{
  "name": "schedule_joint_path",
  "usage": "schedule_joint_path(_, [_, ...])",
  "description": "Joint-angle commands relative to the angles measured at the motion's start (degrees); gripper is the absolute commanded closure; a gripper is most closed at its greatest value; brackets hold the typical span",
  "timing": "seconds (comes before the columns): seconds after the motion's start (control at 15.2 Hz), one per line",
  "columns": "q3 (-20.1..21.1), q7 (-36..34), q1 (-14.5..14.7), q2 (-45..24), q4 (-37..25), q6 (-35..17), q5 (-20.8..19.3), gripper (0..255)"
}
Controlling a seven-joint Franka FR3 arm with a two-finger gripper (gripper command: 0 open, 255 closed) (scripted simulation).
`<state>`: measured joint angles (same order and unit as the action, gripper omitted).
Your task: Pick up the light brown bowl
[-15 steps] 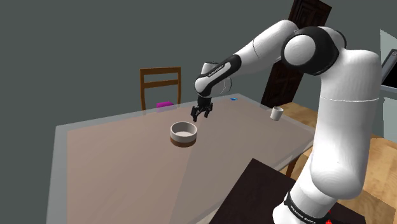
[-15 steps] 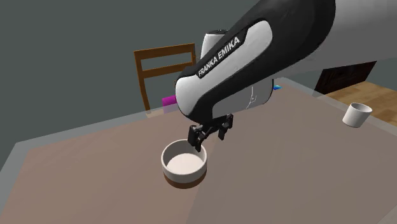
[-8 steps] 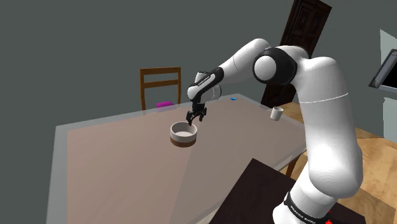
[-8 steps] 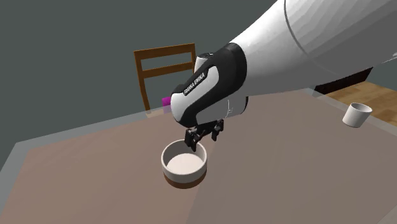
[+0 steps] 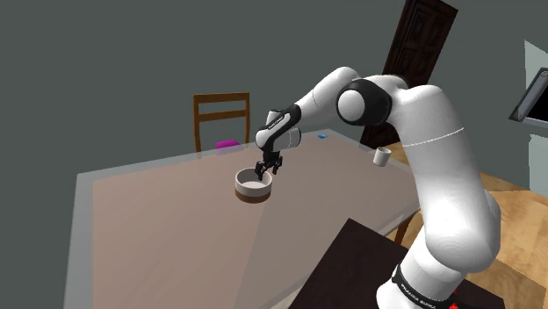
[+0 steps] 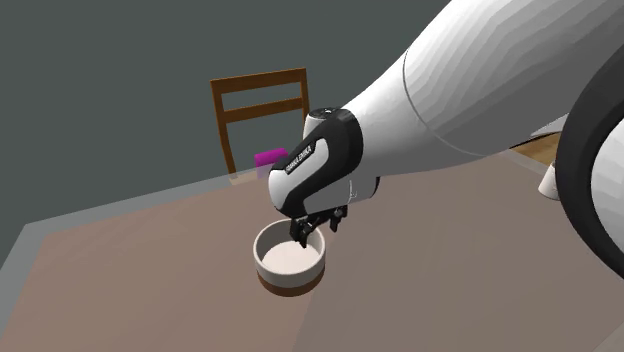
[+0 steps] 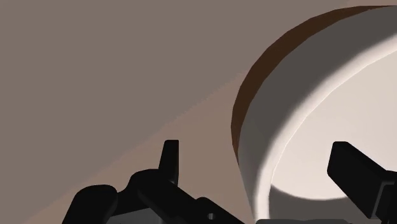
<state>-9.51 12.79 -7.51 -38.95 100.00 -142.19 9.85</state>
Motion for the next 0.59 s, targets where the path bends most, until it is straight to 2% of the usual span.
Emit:
schedule_joint_path(0.0, [0.18,0.08,-0.08,-0.87,-0.09,-0.82,0.18,0])
schedule_joint_path(0.07, [0.18,0.08,-0.08,-0.88,-0.1,-0.82,0.18,0])
schedule_joint_path(0.13, [0.19,0.15,-0.13,-0.92,-0.03,-0.93,0.2,255])
schedule_joint_path(0.53, [0.19,0.19,-0.17,-0.92,-0.07,-0.89,0.21,255])
